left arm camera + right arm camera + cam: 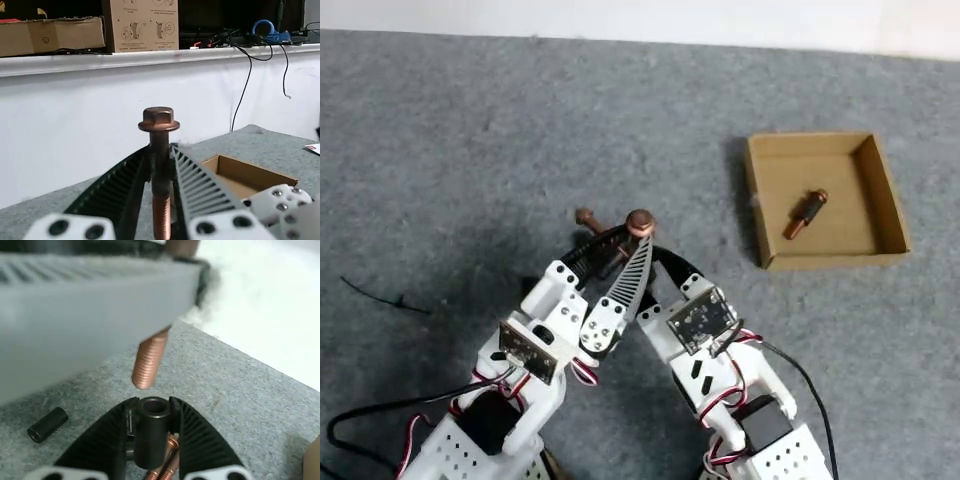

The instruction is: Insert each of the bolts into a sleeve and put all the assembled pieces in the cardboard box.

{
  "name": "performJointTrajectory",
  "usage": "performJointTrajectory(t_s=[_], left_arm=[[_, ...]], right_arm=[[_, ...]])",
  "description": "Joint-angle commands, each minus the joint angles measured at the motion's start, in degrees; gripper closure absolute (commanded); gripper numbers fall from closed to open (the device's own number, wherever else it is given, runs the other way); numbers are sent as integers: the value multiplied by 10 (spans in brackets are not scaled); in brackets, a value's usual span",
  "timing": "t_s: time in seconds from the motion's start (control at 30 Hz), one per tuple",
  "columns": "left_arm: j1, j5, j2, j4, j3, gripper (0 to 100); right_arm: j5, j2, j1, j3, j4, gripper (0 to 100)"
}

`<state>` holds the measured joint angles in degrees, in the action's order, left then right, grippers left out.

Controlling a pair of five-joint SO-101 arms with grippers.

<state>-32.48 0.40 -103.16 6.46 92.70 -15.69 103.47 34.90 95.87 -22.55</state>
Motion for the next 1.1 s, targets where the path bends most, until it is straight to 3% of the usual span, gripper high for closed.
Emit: performJointTrajectory(t_s=[0.0, 0.57, 0.73, 1.07], left_arm=[[2, 4, -12, -17, -15, 993], [3, 6, -12, -42, 44, 993], [7, 102, -12, -42, 44, 993], [50, 105, -12, -40, 44, 993]], right_arm=[[-3, 12, 2, 61, 0, 993], [-4, 12, 2, 61, -1, 993], [-4, 12, 2, 61, -1, 993], [-4, 12, 2, 61, -1, 993]])
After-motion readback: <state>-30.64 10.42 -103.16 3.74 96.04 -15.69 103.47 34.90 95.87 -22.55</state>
